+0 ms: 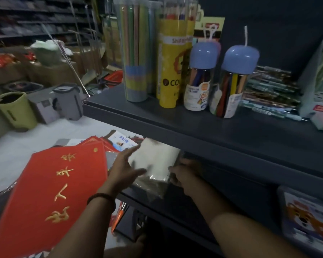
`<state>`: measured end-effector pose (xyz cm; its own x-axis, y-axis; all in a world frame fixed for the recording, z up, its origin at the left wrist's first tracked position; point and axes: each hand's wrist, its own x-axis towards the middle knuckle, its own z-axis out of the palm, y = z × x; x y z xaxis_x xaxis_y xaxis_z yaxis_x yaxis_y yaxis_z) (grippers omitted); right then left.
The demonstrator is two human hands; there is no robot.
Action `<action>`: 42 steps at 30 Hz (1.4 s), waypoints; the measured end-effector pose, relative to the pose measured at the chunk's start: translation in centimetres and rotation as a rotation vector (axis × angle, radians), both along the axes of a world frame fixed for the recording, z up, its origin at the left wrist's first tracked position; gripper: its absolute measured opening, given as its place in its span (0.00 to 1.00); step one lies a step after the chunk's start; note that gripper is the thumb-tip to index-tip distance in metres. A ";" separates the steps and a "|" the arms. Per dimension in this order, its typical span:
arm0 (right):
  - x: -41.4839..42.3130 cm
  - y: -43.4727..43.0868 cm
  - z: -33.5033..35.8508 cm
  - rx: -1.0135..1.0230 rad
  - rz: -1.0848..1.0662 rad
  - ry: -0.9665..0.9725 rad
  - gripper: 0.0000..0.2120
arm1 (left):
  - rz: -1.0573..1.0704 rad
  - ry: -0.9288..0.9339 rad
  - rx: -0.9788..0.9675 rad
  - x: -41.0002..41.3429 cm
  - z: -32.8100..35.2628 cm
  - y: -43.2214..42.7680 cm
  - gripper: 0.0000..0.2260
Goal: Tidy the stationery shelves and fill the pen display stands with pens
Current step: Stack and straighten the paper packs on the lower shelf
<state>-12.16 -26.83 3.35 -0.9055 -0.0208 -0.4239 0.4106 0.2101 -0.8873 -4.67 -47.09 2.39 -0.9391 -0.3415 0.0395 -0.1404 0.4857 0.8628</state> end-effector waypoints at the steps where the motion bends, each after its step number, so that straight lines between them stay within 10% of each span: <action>1: 0.1 -0.4 -0.2 -0.013 -0.017 -0.006 0.08 | -0.046 -0.089 -0.102 0.2 -0.4 -0.2 0.42; 11: -2.7 -2.5 -6.3 0.193 0.005 0.142 0.29 | -0.038 -0.269 -0.357 -0.1 -2.4 -0.3 0.18; 27: 1.2 10.0 1.3 0.282 0.314 0.207 0.12 | -0.084 0.005 -0.505 1.2 0.8 5.0 0.16; 35: 6.9 26.0 3.2 0.492 0.282 0.351 0.10 | -0.533 0.034 -0.775 1.7 4.0 19.5 0.17; 42: 12.7 41.6 5.9 0.714 0.109 0.433 0.08 | -0.889 0.072 -0.536 2.7 4.8 39.5 0.06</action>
